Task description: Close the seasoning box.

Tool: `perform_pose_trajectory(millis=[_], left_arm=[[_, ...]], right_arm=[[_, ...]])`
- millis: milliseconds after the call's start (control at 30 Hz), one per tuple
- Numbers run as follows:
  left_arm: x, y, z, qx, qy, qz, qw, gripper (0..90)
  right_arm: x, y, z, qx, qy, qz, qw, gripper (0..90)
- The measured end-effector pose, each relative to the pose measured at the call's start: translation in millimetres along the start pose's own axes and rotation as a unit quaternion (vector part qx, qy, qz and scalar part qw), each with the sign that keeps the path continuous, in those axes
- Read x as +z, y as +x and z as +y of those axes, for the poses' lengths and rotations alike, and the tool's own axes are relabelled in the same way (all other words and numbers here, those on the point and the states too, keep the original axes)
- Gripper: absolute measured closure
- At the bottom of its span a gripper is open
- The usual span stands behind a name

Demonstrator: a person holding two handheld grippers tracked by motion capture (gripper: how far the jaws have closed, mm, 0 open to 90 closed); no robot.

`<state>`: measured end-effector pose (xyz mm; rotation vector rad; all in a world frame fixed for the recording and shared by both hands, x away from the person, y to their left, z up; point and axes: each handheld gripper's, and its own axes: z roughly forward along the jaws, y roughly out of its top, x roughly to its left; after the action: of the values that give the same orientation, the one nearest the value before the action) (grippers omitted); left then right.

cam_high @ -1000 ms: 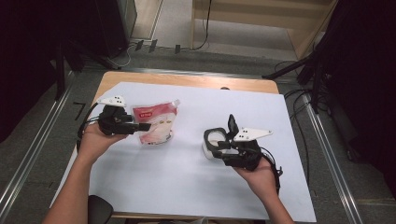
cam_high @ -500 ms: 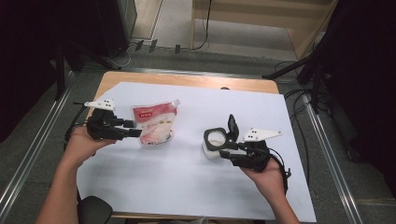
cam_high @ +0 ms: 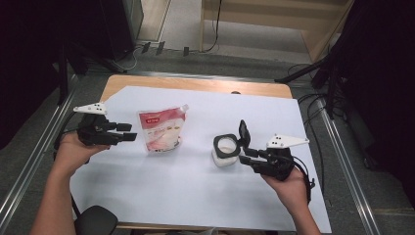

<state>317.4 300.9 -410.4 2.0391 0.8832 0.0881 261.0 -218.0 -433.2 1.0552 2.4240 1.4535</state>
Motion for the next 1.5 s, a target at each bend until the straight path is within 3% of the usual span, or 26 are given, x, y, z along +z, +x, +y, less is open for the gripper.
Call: perform_pose_trajectory(millis=[167, 367, 467, 600, 767, 1000, 1167, 1200, 1367, 1500], left_arm=[[-1.4, 4.3, -3.1, -0.007, -0.002, 0.027, 0.9996, 50.2], [0.6, 8.5, -4.2, -0.014, -0.005, 0.026, 0.9996, 50.6], [1.7, 9.6, -3.7, -0.017, -0.008, 0.030, 0.9994, 50.5], [4.4, 9.3, -3.9, -0.005, -0.008, 0.041, 0.9991, 52.5], [10.6, 9.1, -2.7, -0.022, 0.002, 0.040, 0.9990, 53.0], [12.2, 10.4, -4.0, -0.043, 0.007, 0.036, 0.9984, 48.8], [14.9, 10.2, -4.3, -0.041, 0.011, 0.038, 0.9984, 48.1], [15.9, 9.4, -4.0, -0.052, 0.014, 0.034, 0.9980, 47.6], [16.6, 7.4, -3.7, -0.041, 0.013, 0.032, 0.9986, 46.5], [16.6, 7.0, -3.1, -0.037, 0.010, 0.036, 0.9986, 45.2]], right_arm=[[-7.0, -6.3, -2.0, 0.013, 0.005, 0.009, 0.9999, 76.6], [-17.2, -10.5, -3.2, 0.015, 0.012, -0.011, 0.9998, 90.0], [-17.6, -18.9, -3.3, 0.029, 0.011, -0.020, 0.9993, 90.0], [-16.8, -26.5, -0.5, 0.042, 0.006, -0.032, 0.9986, 90.0], [-10.2, -34.7, 5.6, 0.062, -0.010, -0.033, 0.9974, 90.0], [2.6, -42.9, 15.9, 0.070, -0.013, -0.042, 0.9966, 90.0], [8.7, -46.4, 23.3, 0.070, -0.016, -0.046, 0.9964, 89.9], [10.2, -47.4, 24.9, 0.070, -0.017, -0.048, 0.9963, 89.9], [19.6, -53.2, 27.9, 0.096, -0.014, -0.049, 0.9941, 89.9], [23.2, -50.2, 29.7, 0.086, -0.016, -0.048, 0.9950, 89.7]])
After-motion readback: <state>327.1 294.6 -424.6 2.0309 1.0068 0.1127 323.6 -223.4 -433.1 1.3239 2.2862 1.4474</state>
